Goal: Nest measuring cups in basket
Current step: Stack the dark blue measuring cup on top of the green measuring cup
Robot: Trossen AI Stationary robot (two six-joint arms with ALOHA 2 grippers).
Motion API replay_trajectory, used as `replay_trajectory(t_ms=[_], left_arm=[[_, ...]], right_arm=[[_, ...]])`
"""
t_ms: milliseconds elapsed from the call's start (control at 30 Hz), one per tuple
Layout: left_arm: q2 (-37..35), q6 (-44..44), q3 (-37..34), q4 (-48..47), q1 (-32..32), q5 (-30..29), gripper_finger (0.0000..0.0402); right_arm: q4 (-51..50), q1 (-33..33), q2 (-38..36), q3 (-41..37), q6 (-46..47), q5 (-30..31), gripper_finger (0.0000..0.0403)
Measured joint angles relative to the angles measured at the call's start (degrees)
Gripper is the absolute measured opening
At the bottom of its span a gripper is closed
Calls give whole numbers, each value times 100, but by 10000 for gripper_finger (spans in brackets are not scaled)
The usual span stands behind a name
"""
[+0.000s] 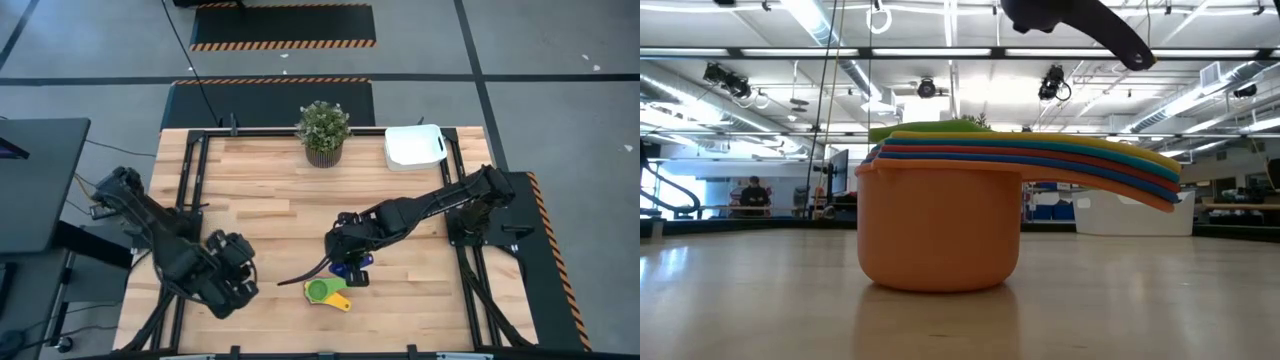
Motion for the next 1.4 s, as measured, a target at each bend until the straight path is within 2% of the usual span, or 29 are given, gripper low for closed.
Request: replay_trajectory(t_ms=[233, 367, 500, 700, 867, 1100, 1400], left_arm=[[0, 89, -1188, 1612, 348, -225, 95], [0, 580, -1596, 2609, 597, -341, 95], [0, 1247, -2130, 4047, 853, -316, 95], [2, 1323, -2903, 5211, 1146, 240, 95], [29, 1258, -3335, 6063, 1171, 439, 95], [794, 1261, -3345, 6831, 1158, 705, 95], [1720, 1457, -2786, 7149, 1169, 1203, 95]], right_arm=[[-184, 56, -83, -2, -36, -31, 12], [-210, 94, -93, -2, -21, -62, 12], [-210, 100, -93, -2, 27, -189, 12], [-222, 98, -93, -2, 27, -200, 12], [-239, 98, -93, -2, 29, -202, 12], [-251, 98, -93, -4, 36, -202, 12], [-329, 98, -91, -4, 164, -208, 12]])
